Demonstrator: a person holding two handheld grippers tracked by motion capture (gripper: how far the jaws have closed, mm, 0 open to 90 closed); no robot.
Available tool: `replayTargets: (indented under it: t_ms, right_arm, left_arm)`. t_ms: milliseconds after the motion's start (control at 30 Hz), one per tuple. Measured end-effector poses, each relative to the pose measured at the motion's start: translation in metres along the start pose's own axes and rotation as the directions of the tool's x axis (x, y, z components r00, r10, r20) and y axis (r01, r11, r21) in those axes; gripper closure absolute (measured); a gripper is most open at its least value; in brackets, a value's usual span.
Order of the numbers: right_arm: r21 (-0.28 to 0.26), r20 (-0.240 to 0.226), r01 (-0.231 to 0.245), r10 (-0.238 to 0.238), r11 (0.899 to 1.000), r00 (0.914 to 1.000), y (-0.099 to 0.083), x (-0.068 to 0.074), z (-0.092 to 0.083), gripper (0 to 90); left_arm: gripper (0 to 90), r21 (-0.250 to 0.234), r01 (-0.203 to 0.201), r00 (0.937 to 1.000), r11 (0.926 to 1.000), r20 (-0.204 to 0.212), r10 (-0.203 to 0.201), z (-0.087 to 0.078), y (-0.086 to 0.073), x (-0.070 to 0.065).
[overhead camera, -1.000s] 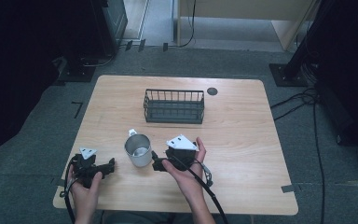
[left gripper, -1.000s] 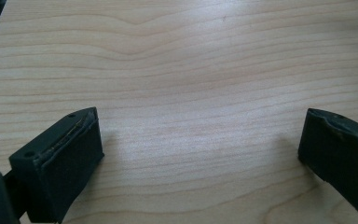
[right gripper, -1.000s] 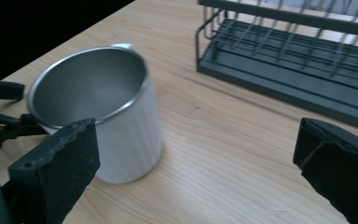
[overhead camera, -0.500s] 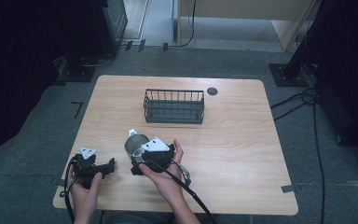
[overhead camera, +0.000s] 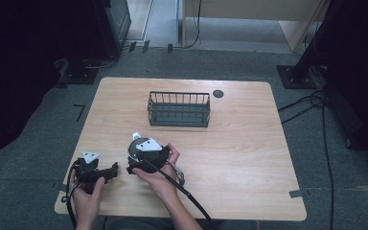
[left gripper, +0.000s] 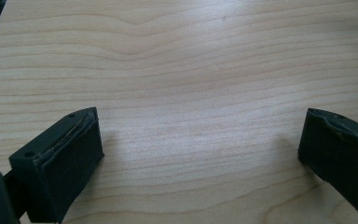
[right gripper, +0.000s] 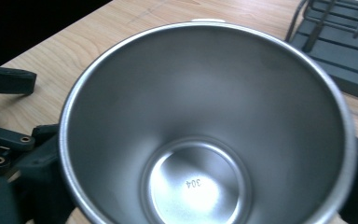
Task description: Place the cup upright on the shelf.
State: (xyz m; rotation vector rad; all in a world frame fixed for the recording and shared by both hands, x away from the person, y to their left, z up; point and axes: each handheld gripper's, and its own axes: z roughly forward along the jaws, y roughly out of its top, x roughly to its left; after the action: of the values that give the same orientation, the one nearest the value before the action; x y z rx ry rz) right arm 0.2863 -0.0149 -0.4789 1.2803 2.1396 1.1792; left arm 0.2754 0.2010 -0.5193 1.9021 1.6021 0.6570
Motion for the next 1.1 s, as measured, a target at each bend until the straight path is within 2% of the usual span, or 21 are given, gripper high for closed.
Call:
replayTargets:
  t_ms: [233, 333, 367, 400, 433, 500, 567, 733, 833, 867, 900, 933, 1100]
  right_arm:
    - [0.000, -0.037, 0.025, -0.025, 1.000, 0.9990, 0.001, -0.006, 0.000, 6.6]
    - [0.015, -0.064, 0.091, -0.090, 0.996, 0.9939, 0.003, -0.011, -0.002, 6.9]
    - [0.019, -0.079, 0.133, -0.132, 0.991, 0.9881, 0.004, -0.016, -0.004, 7.0]
    - [0.019, -0.079, 0.133, -0.132, 0.991, 0.9881, 0.004, -0.016, -0.004, 7.0]
    - [0.015, -0.087, 0.166, -0.164, 0.986, 0.9827, 0.005, -0.022, -0.008, 7.1]
    - [0.012, -0.091, 0.179, -0.177, 0.984, 0.9800, 0.006, -0.025, -0.010, 7.1]
    - [-0.009, -0.101, 0.201, -0.201, 0.980, 0.9744, 0.010, -0.034, -0.017, 7.1]
    - [-0.047, -0.140, 0.220, -0.224, 0.974, 0.9645, 0.023, -0.057, -0.033, 7.2]
    - [-0.050, -0.141, 0.266, -0.270, 0.963, 0.9525, 0.036, -0.075, -0.042, 7.2]
    - [-0.050, -0.141, 0.266, -0.270, 0.963, 0.9525, 0.036, -0.075, -0.042, 7.2]
    - [-0.048, -0.139, 0.271, -0.275, 0.962, 0.9515, 0.042, -0.085, -0.045, 7.2]
    - [-0.048, -0.139, 0.271, -0.275, 0.962, 0.9515, 0.042, -0.085, -0.045, 7.2]
    - [-0.046, -0.144, 0.269, -0.273, 0.962, 0.9513, 0.057, -0.105, -0.049, 7.2]
  left_arm:
    - [0.0, 0.001, -0.001, 1.0000, 1.0000, 0.000, 0.001, 0.000, 0.000, 0.000]
    - [0.0, 0.001, 0.000, 1.0000, 1.0000, 0.000, 0.000, 0.000, 0.000, 0.000]
    - [0.0, 0.001, -0.001, 1.0000, 1.0000, 0.000, 0.001, 0.000, 0.000, 0.000]
    - [0.0, 0.001, 0.000, 1.0000, 1.0000, 0.000, 0.000, 0.000, 0.000, 0.000]
    - [0.0, 0.002, -0.001, 1.0000, 1.0000, 0.000, 0.001, 0.000, 0.000, 0.000]
    - [0.0, 0.002, -0.001, 1.0000, 1.0000, 0.000, 0.001, 0.000, 0.000, 0.000]
    - [0.0, 0.002, -0.003, 1.0000, 1.0000, -0.001, 0.003, 0.000, 0.000, 0.000]
    - [0.0, 0.001, 0.000, 1.0000, 1.0000, -0.001, 0.000, 0.000, 0.000, 0.000]
    - [0.0, 0.001, 0.000, 1.0000, 1.0000, 0.000, 0.000, 0.000, 0.000, 0.000]
    - [0.0, 0.001, 0.000, 1.0000, 1.0000, 0.000, 0.000, 0.000, 0.000, 0.000]
    - [0.0, 0.001, 0.000, 1.0000, 1.0000, 0.000, 0.000, 0.000, 0.000, 0.000]
    - [0.0, 0.000, 0.000, 1.0000, 1.0000, 0.000, 0.000, 0.000, 0.000, 0.000]
    - [0.0, 0.000, 0.001, 1.0000, 1.0000, 0.000, -0.001, 0.000, 0.000, 0.000]
